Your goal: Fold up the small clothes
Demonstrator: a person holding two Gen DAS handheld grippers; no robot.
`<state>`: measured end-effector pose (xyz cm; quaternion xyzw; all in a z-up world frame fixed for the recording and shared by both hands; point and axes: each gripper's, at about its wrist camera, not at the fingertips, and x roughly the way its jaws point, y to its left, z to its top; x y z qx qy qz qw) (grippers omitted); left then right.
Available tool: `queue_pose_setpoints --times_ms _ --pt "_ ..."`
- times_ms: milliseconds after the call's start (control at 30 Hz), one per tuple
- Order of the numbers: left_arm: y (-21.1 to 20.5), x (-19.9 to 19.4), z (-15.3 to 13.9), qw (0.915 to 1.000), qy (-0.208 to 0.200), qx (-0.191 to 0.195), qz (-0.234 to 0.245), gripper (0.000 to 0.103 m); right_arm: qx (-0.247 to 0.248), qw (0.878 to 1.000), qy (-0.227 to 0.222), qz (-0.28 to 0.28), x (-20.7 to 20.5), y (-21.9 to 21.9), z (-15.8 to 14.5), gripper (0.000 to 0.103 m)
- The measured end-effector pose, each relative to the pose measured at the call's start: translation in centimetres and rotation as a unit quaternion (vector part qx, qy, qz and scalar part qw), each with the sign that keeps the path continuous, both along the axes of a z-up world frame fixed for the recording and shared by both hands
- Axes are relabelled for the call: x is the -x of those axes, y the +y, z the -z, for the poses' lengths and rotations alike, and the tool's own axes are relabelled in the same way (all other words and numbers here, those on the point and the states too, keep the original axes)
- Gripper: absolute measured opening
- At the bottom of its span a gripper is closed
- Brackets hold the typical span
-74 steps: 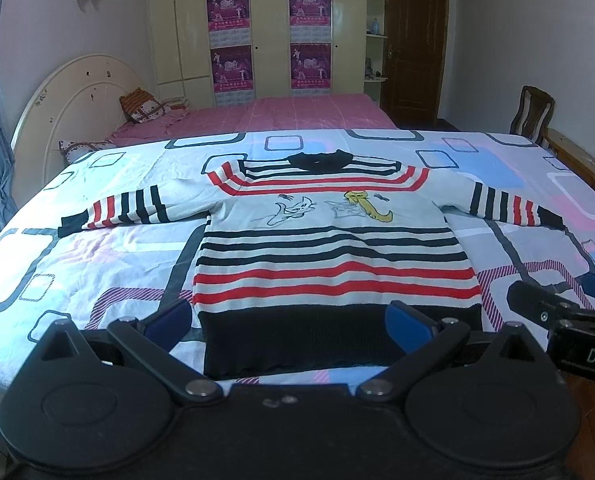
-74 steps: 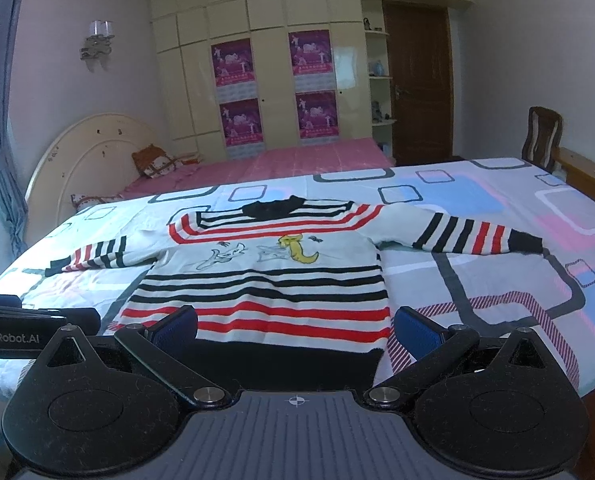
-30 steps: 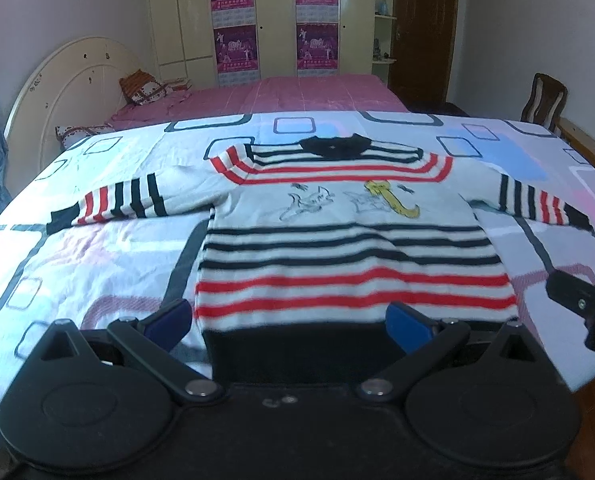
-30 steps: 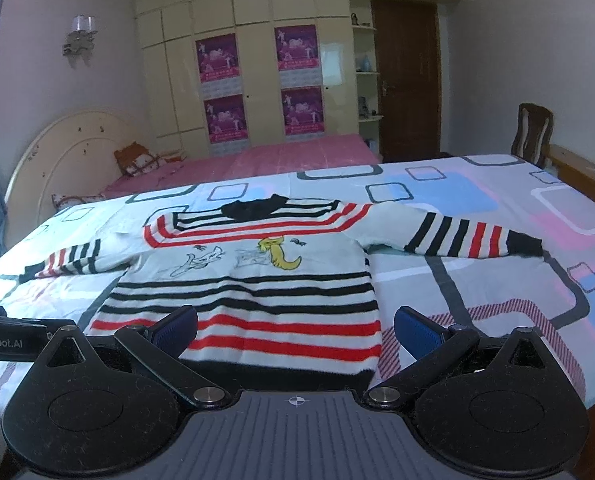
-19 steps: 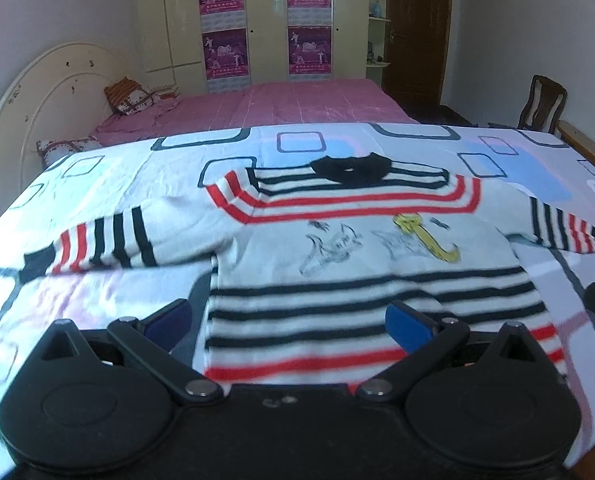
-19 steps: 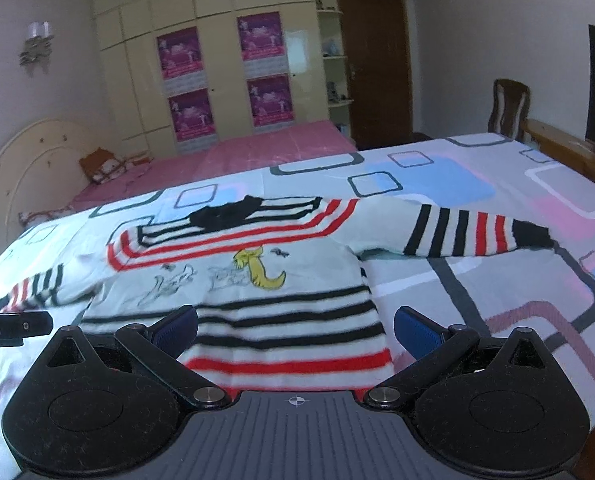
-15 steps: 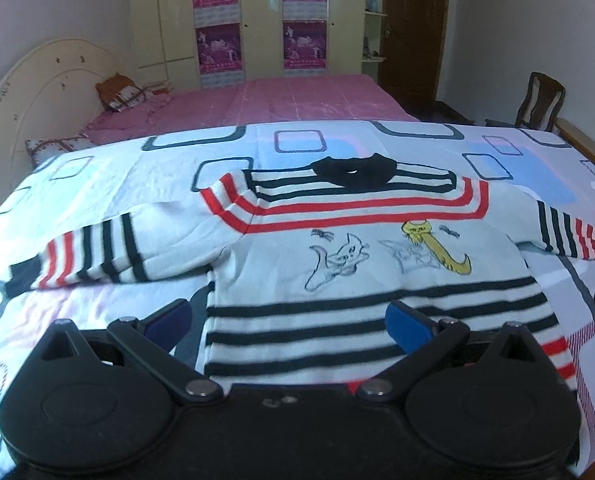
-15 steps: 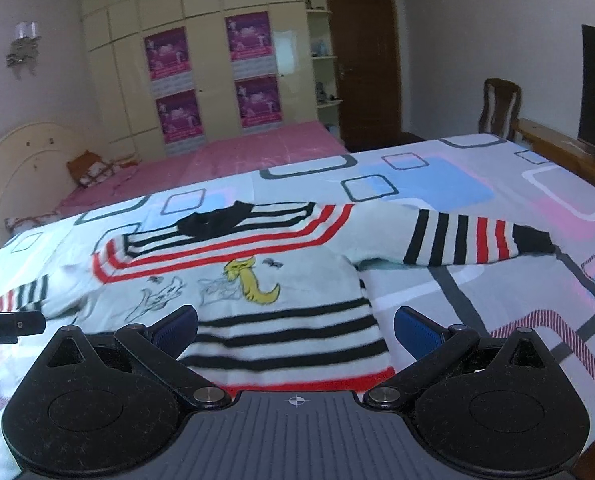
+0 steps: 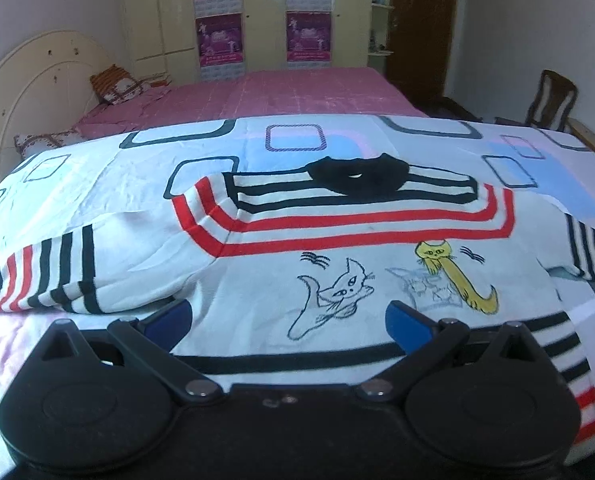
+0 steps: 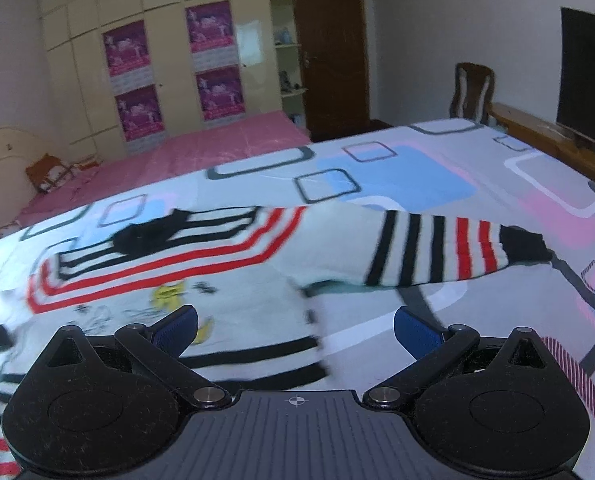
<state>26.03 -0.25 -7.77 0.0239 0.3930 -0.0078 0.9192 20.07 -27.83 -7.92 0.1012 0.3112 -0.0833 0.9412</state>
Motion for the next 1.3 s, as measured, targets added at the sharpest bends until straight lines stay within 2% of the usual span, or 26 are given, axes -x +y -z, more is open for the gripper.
queue_pose_setpoints --times_ms 367,400,433,467,500,700,833,900,933,1067,1133,1300 --pt "-5.3 -4.1 3.3 0.9997 0.023 -0.004 -0.012 0.103 -0.027 0.995 0.048 0.079 -4.2 -14.6 5.2 0.102" --pt "-5.7 -4.4 3.6 0.9997 0.022 -0.004 -0.013 0.103 -0.035 0.994 0.054 0.089 -4.5 -16.0 5.8 0.098" --pt "-6.0 -4.6 3.9 0.9997 0.022 -0.005 -0.014 0.102 -0.041 0.993 0.06 0.098 -4.7 -17.2 6.4 0.089" --pt "-6.3 -4.9 4.1 0.9996 0.022 -0.007 -0.014 0.101 -0.049 0.991 0.07 0.106 -5.0 -18.4 7.0 0.068" --pt "-6.6 -5.1 4.3 0.9996 0.023 -0.01 -0.014 0.101 -0.059 0.988 0.076 0.117 -5.2 -19.7 7.6 0.063" --pt "-8.0 -6.1 5.0 0.9991 0.021 -0.033 -0.016 0.1 -0.094 0.982 0.059 0.152 -6.3 -24.0 8.5 0.063" --pt "-8.4 -6.8 5.1 0.9985 0.036 -0.037 -0.018 0.094 -0.105 0.979 0.045 0.169 -7.6 -25.5 8.5 0.061" --pt "-8.4 -7.0 5.2 0.9983 0.039 -0.039 -0.017 0.09 -0.095 0.979 0.044 0.174 -7.9 -25.8 8.4 0.026" --pt "-8.4 -7.2 5.2 0.9982 0.043 -0.039 -0.015 0.086 -0.097 0.979 0.042 0.176 -8.4 -26.1 8.6 0.021" --pt "-7.7 -7.8 5.3 0.9983 0.053 -0.018 -0.019 0.076 -0.091 0.981 0.017 0.171 -8.4 -25.6 7.6 0.009" --pt "-7.2 -7.8 5.1 0.9984 0.05 -0.008 -0.026 0.075 -0.074 0.986 -0.005 0.152 -8.5 -24.2 6.2 0.009" --pt "-5.7 -7.5 4.0 0.9988 0.032 -0.006 -0.037 0.075 -0.046 0.996 -0.059 0.051 -10.5 -17.2 1.9 0.009"
